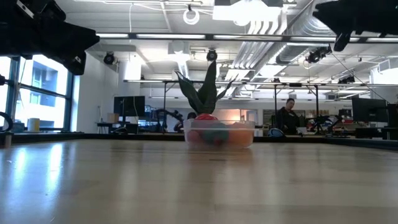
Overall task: Pick and placing Produce into tupperware
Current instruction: Return to Home Position
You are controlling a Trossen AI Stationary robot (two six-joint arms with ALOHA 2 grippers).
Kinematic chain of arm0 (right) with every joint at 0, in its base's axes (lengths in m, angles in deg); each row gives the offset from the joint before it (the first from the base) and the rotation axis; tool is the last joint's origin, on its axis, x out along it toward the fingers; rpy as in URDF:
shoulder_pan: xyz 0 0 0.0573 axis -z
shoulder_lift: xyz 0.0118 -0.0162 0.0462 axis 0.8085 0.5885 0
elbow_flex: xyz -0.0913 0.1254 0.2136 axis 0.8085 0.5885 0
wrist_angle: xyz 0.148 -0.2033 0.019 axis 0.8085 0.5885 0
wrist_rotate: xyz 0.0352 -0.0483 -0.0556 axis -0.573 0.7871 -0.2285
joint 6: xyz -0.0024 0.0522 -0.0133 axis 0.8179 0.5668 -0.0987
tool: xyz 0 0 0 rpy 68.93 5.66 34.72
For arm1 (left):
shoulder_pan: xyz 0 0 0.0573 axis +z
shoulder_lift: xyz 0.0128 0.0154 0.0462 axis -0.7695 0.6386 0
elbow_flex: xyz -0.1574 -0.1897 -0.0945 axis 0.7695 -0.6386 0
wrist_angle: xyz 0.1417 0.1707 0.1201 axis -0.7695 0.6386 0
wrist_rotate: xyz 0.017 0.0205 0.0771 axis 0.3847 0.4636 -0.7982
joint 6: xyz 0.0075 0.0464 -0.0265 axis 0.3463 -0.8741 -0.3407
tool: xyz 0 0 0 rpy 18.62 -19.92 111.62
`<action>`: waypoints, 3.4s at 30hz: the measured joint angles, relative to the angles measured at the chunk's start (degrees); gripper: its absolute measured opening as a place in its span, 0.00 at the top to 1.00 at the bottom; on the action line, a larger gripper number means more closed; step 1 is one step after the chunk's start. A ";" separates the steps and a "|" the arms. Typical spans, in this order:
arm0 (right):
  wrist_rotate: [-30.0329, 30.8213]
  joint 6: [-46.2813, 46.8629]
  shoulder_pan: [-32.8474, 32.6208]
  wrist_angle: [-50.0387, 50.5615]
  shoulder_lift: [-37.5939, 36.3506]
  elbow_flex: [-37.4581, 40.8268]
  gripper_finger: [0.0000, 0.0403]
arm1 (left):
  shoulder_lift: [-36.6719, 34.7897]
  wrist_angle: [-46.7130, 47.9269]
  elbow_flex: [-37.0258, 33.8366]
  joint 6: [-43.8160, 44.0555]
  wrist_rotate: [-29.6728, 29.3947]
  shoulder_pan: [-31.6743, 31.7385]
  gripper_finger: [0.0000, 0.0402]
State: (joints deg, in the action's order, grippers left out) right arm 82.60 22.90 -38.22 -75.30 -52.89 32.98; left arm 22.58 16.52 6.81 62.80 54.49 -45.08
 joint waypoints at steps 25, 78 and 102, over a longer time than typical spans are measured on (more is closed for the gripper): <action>2.01 -3.83 -0.02 10.81 0.01 7.99 0.82 | 0.00 0.00 0.00 0.01 -0.01 -0.01 0.87; 1.57 -13.65 0.00 16.41 0.40 7.93 0.82 | 0.00 0.02 0.02 -0.01 0.00 0.00 0.87; 1.57 -13.65 -0.02 16.44 0.40 7.91 0.82 | 0.02 0.00 0.02 0.01 0.01 -0.02 0.87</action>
State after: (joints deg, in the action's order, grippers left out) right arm 84.17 9.25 -38.24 -58.87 -52.48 40.89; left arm 22.60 16.52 6.83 62.81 54.50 -45.10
